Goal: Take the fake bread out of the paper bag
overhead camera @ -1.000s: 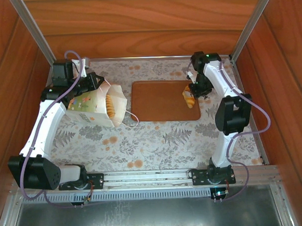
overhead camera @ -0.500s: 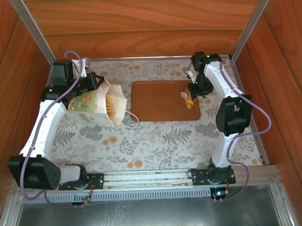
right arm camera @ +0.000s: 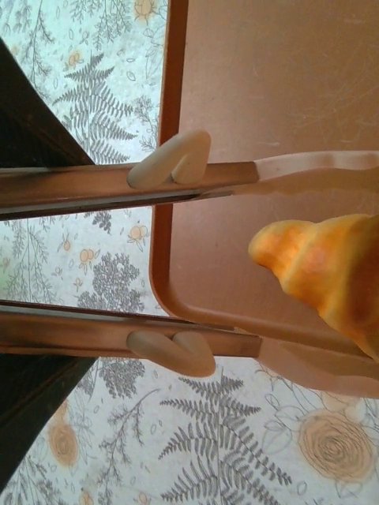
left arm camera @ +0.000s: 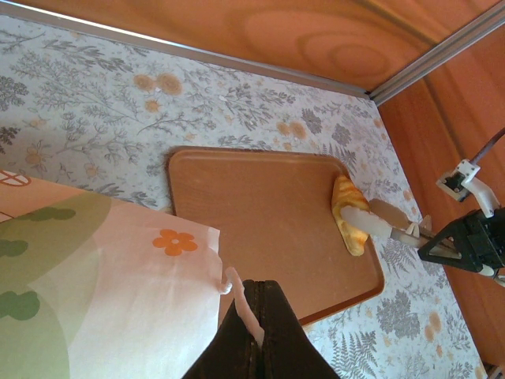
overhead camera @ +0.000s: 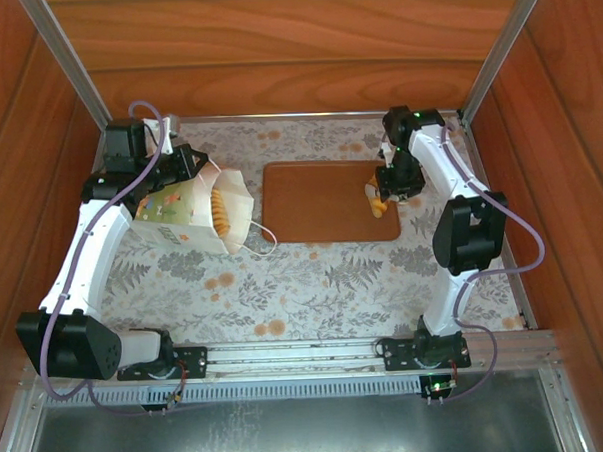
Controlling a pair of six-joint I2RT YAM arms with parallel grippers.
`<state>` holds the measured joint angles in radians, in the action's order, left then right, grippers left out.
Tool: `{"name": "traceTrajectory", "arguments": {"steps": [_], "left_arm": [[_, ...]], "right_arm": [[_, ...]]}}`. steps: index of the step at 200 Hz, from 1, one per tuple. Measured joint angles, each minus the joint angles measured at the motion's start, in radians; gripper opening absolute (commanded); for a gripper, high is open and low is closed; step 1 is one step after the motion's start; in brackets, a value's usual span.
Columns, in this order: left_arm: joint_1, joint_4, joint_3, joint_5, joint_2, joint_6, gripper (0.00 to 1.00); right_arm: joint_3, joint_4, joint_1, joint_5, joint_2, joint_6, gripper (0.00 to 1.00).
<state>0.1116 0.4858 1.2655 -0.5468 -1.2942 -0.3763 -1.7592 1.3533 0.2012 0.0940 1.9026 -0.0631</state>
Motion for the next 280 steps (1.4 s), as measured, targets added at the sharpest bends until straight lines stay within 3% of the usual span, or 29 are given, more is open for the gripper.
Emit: {"name": "traceTrajectory", "arguments": {"steps": [34,125,280], "left_arm": [[0.000,0.000,0.000,0.000,0.000,0.000,0.00],[0.000,0.000,0.000,0.000,0.001,-0.013,0.00],[0.000,0.000,-0.005,0.000,0.016,-0.015,0.00]], "right_arm": [[0.003,-0.004,0.000,-0.006,0.001,0.003,0.42],[0.002,-0.031,-0.001,0.088,0.029,0.209,0.43],[-0.048,-0.022,-0.014,0.113,0.083,0.248,0.47]]}}
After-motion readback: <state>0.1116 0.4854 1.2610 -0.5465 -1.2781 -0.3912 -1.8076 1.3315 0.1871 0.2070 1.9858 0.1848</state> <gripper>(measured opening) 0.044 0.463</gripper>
